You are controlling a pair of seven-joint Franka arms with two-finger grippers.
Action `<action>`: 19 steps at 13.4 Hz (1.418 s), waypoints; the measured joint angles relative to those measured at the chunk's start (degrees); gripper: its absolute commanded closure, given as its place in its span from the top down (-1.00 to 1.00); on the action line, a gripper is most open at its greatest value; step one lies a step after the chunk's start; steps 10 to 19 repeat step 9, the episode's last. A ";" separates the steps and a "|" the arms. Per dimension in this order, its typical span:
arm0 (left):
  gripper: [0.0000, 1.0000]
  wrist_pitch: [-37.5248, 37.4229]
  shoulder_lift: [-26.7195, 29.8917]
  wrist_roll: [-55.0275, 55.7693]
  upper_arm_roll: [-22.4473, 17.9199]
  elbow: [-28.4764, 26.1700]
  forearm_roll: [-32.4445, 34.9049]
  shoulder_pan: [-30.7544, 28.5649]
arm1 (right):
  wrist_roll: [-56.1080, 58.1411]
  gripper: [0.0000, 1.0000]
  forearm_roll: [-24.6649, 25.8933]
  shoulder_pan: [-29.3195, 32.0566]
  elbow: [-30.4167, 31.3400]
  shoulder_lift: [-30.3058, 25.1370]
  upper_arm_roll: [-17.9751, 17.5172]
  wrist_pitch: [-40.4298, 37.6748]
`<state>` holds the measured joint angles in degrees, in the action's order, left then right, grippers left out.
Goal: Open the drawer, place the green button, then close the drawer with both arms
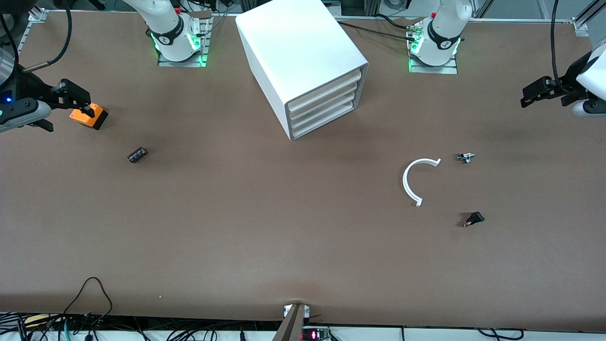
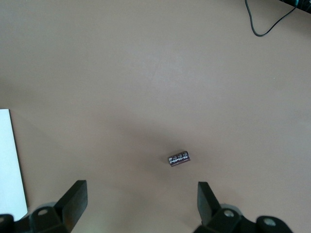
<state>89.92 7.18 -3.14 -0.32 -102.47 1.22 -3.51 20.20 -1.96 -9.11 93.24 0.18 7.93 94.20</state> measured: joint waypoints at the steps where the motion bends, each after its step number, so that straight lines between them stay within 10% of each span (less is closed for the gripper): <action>1: 1.00 0.17 0.47 -0.65 0.01 0.00 -0.60 -0.12 | 0.00 1.00 0.00 0.00 0.00 0.00 0.00 0.00; 19: 1.00 1.36 1.50 -3.93 -0.08 -0.15 -1.31 -1.24 | 0.00 1.00 0.00 0.00 0.00 0.00 0.00 0.00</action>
